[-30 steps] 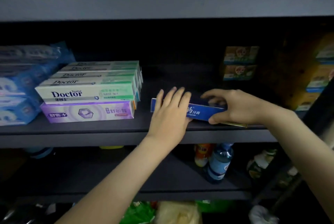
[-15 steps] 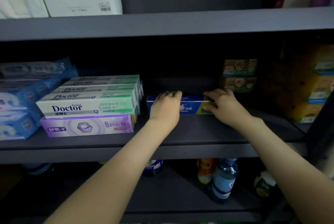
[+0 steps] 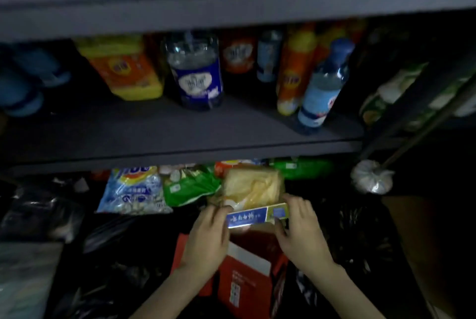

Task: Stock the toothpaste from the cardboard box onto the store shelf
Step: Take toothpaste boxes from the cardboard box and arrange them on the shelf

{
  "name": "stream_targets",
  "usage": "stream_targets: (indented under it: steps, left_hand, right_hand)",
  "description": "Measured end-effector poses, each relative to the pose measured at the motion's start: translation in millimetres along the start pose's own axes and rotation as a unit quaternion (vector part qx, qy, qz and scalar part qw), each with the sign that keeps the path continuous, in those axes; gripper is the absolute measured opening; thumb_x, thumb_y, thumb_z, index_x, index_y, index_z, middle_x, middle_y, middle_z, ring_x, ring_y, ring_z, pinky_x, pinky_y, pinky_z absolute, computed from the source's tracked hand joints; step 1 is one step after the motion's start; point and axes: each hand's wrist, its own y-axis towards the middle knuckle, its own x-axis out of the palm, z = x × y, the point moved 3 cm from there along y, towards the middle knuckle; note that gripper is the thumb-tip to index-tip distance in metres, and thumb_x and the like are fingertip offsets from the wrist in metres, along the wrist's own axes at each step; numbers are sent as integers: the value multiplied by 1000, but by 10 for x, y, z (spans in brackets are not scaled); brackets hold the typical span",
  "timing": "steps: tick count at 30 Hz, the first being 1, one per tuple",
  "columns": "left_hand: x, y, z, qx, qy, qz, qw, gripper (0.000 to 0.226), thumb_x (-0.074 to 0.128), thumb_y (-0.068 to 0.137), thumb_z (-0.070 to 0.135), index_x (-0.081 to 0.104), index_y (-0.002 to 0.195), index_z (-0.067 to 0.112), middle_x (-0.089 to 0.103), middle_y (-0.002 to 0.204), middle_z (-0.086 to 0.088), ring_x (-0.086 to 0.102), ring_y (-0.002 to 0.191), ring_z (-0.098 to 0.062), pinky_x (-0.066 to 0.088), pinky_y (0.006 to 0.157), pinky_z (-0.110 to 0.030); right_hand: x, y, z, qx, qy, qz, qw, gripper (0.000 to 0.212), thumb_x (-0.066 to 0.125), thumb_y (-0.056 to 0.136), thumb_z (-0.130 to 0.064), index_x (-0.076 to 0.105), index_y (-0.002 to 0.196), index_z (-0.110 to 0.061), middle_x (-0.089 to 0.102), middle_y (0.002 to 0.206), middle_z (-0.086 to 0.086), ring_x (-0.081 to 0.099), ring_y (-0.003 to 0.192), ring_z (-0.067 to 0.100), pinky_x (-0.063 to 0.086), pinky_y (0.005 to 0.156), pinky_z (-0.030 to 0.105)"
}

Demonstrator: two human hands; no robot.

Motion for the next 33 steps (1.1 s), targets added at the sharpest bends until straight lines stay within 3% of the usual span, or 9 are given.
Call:
stream_targets:
  steps: [3,7,12,19,22,26,29,31,33]
  left_hand:
    - [419,30,-448,-103,17,-76,992,28,45,96,16,56,122,17,53,114,-7,55,107,-27,44,84,-31]
    - [902,328,-894,-157,58,-216,962,40,46,98,21,43,138,23,47,131,-11,50,117,-30,46,90,-36]
    - [1239,530,-1077,-176,40,-276,944,45,46,99,22,37,144,26,53,134,-12,55,115,-31,50,88,-40]
    - [480,356,-580,-276,-141,-182,933,42,33,105,24,35,147,27,55,128,-11,60,93,-23,47,70,-31]
    - [-108,289,-245,-384,-250,-104,883,43,29,106,27,31,149,26,60,122,-13,57,71,-18,41,56,-28]
    - [-862,241,292,-423,-376,-38,823,43,38,101,42,53,125,11,66,103,-11,67,90,-26,56,84,-46]
    - [-1388,164,655,-409,-417,-21,811,42,41,99,46,57,119,13,68,103,-9,68,92,-24,55,87,-50]
    - [-1799,97,927,-407,-428,9,807,37,39,100,46,59,112,17,69,100,-9,68,91,-26,54,88,-51]
    - [-2186,74,1171,-401,-464,51,788,26,40,101,40,59,102,23,69,97,-7,69,90,-25,54,89,-46]
  right_hand:
    - [641,114,580,50,-140,-121,981,44,56,85,-34,46,122,-14,52,117,4,49,108,27,38,90,35]
    - [1152,498,1069,14,-224,-229,947,61,55,89,-28,28,142,-18,39,139,3,35,129,23,26,103,33]
    - [1607,676,1342,-47,-296,-316,900,52,59,88,-32,39,134,-16,46,133,6,44,125,25,36,96,32]
    - [765,342,805,-55,-195,-277,939,54,54,90,-41,38,135,-15,44,130,3,38,123,18,43,92,30]
    - [21,175,341,-75,-99,-219,968,52,62,84,-33,47,129,-13,51,117,2,47,113,18,43,90,27]
    - [-1008,85,-302,-76,-16,-186,979,46,63,76,-37,56,114,-12,53,99,-3,49,96,11,36,83,14]
    - [-1647,63,-628,-15,42,-198,979,55,73,76,-38,54,124,-17,48,107,-8,50,104,14,33,86,9]
    - [-2002,61,-808,62,89,-171,979,72,73,71,-55,51,130,-20,46,113,-7,43,110,12,31,90,12]
    - [-2342,88,-1000,149,160,-95,971,75,77,71,-52,47,134,-23,46,117,-4,44,111,11,35,91,22]
